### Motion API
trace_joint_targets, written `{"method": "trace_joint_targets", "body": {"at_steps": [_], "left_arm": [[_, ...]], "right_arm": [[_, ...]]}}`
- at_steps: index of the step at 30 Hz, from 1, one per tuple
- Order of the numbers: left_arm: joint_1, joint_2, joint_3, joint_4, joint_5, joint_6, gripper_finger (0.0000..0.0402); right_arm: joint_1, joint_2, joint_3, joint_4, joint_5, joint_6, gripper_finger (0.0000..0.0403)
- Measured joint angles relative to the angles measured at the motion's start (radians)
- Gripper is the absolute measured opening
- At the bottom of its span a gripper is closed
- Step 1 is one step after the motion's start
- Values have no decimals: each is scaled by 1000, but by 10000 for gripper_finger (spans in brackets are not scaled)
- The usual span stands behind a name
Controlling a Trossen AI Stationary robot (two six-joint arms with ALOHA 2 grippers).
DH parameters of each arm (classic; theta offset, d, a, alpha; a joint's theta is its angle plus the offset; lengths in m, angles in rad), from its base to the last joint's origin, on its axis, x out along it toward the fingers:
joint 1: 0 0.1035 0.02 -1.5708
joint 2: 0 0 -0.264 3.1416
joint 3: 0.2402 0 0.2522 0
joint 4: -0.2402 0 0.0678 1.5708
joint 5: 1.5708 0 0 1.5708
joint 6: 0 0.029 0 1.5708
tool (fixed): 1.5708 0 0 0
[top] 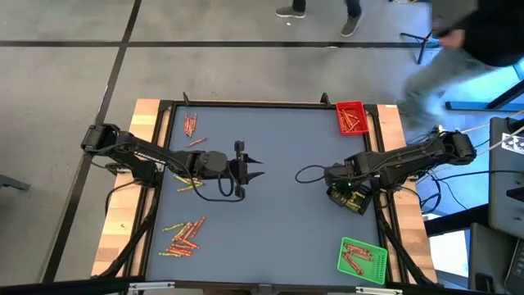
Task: Sort crayons
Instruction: Put the red crayon into the green basket
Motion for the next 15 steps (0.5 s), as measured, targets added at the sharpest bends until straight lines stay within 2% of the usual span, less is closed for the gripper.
{"method": "trace_joint_targets", "body": {"at_steps": [4, 7, 11, 15], "left_arm": [[0, 0, 0, 1, 0, 0, 135], [0, 0, 0, 1, 0, 0, 135], [0, 0, 0, -1, 0, -22, 135], [0, 0, 1, -83, -6, -116, 135]], "right_arm": [[0, 0, 60, -11, 4, -13, 178], [0, 0, 138, -15, 61, -57, 185], [0, 0, 218, 37, 287, -139, 186], [0, 0, 202, 242, 491, -280, 186]]}}
